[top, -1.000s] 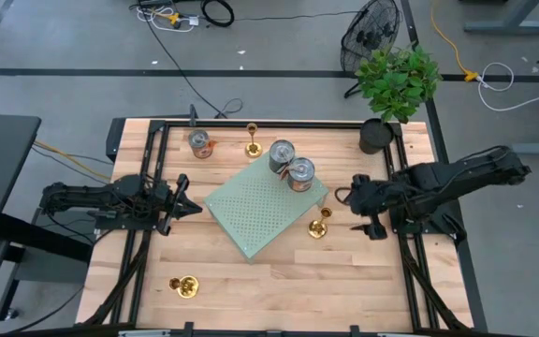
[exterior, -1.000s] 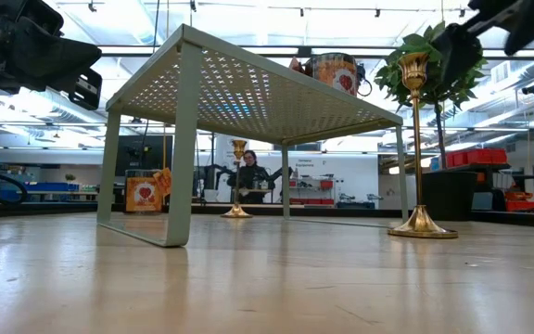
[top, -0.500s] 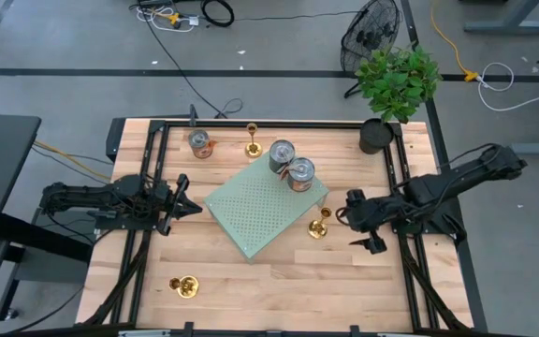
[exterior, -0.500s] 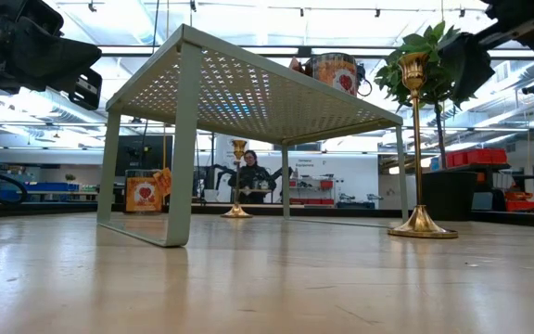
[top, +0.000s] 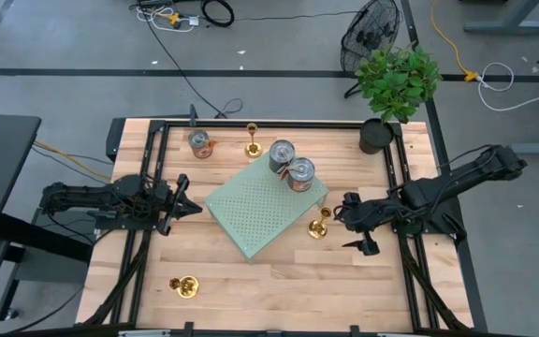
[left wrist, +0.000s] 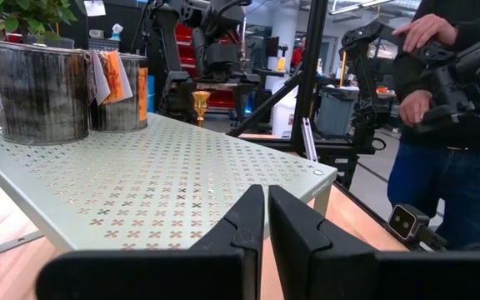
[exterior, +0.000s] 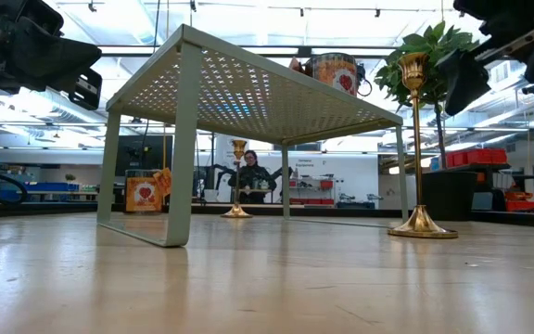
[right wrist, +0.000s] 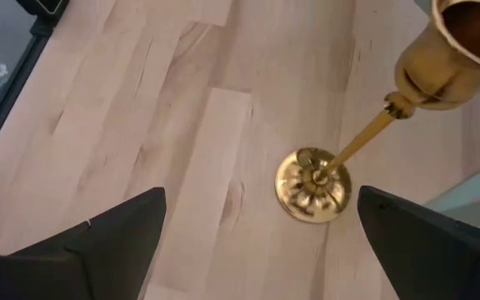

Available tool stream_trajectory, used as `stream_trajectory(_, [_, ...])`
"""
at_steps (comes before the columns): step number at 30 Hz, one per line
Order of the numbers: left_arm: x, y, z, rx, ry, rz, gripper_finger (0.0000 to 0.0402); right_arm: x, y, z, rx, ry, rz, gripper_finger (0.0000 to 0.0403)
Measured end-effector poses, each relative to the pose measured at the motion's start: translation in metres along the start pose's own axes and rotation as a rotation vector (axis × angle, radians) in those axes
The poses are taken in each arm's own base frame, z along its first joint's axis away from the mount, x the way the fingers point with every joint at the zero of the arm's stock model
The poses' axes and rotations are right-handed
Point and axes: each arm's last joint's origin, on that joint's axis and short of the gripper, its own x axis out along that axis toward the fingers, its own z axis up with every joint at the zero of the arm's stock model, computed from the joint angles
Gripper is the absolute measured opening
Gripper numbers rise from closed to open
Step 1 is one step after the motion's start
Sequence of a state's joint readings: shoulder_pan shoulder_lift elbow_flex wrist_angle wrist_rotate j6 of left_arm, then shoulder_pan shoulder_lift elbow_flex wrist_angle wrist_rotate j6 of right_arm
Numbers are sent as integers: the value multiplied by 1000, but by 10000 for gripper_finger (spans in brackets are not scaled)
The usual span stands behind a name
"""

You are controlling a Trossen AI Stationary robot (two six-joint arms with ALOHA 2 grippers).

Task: Pick & Place candle stick holders
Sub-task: Put the middle gold candle holder on the shelf

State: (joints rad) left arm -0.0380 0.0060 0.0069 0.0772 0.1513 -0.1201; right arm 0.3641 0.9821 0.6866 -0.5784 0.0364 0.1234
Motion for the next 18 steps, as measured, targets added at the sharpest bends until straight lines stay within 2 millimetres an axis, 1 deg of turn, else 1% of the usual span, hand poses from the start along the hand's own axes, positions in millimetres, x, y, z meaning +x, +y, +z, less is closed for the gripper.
stream_trajectory(4, [0, 0, 0, 0, 0, 0, 25, 2, 0, -1, 0, -12, 2, 400])
stream_trajectory(11, [0, 0, 0, 0, 0, 0, 25, 2, 1, 6, 5, -81, 9, 400])
stream_trajectory(18, [0, 0, 0, 0, 0, 0, 25, 2, 1, 7, 60, -97, 4, 400])
